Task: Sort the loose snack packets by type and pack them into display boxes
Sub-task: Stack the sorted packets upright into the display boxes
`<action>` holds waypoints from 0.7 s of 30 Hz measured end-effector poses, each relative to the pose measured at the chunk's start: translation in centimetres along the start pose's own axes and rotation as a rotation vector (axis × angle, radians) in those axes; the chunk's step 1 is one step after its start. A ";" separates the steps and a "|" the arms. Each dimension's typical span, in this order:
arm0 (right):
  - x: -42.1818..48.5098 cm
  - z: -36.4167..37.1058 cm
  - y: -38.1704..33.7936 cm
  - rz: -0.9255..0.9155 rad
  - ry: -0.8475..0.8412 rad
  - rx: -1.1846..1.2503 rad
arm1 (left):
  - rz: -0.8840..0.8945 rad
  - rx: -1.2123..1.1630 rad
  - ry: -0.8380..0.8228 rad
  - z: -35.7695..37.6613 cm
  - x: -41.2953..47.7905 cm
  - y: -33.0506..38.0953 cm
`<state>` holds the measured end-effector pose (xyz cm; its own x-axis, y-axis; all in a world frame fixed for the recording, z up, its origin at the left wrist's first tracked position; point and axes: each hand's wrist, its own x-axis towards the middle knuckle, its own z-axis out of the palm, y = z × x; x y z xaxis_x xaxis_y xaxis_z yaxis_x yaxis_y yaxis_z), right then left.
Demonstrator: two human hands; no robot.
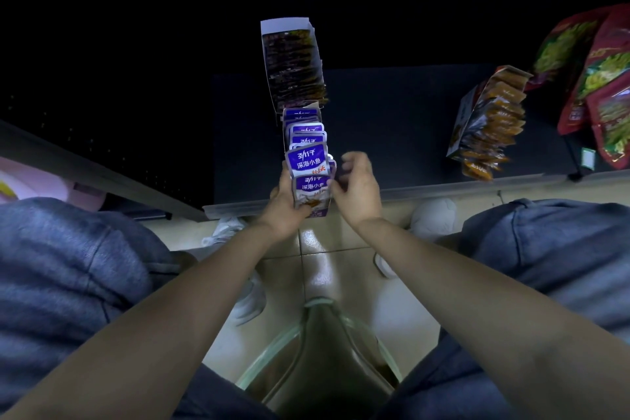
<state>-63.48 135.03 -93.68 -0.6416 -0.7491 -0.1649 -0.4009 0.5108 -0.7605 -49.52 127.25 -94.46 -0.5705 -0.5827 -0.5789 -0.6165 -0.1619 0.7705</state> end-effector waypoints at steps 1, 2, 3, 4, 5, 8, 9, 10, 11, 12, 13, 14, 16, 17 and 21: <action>0.2 -0.1 0.1 0.046 -0.027 0.017 | -0.002 -0.006 -0.004 0.1 0.0 0.1; 0.5 -0.1 0.2 0.081 -0.094 0.018 | -0.001 -0.009 -0.004 0.2 0.0 0.2; 0.5 0.1 0.1 0.095 -0.186 0.003 | 0.001 -0.015 0.002 0.3 -0.1 0.3; 0.5 0.3 0.1 0.088 -0.272 -0.019 | 0.004 -0.019 0.006 0.5 -0.1 0.4; 0.4 0.5 0.1 0.073 -0.321 -0.037 | 0.009 -0.027 0.009 0.5 0.0 0.4; 0.2 0.6 0.4 0.091 -0.278 0.039 | 0.016 -0.039 0.021 0.4 -0.1 0.6; 0.1 0.5 0.4 0.111 -0.232 0.079 | 0.003 -0.041 0.024 0.4 -0.3 0.6; 0.2 0.4 0.5 0.135 -0.183 0.100 | -0.007 -0.042 0.023 0.3 -0.3 0.5; 0.2 0.5 0.6 0.159 -0.147 0.090 | -0.012 -0.042 0.021 0.3 -0.4 0.4; 0.2 0.6 0.6 0.176 -0.141 0.068 | -0.001 -0.040 0.025 0.2 -0.4 0.3; 0.1 0.7 0.6 0.175 -0.162 0.057 | 0.012 -0.036 0.030 0.2 -0.4 0.3; -0.1 0.9 0.4 0.157 -0.184 0.058 | 0.026 -0.033 0.034 0.2 -0.3 0.3; -0.2 1.1 0.1 0.117 -0.189 0.068 | 0.041 -0.032 0.033 0.1 -0.2 0.5; -0.2 1.1 0.2 0.114 -0.185 0.061 | 0.040 -0.020 0.026 0.1 -0.1 0.6; 0.7 1.1 0.5 0.105 -0.232 -0.031 | 0.015 0.033 -0.039 0.2 0.2 0.1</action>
<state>-63.37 134.32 -94.81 -0.5151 -0.7664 -0.3839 -0.3628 0.6007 -0.7124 -49.78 127.29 -94.56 -0.6002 -0.5532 -0.5778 -0.6247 -0.1269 0.7705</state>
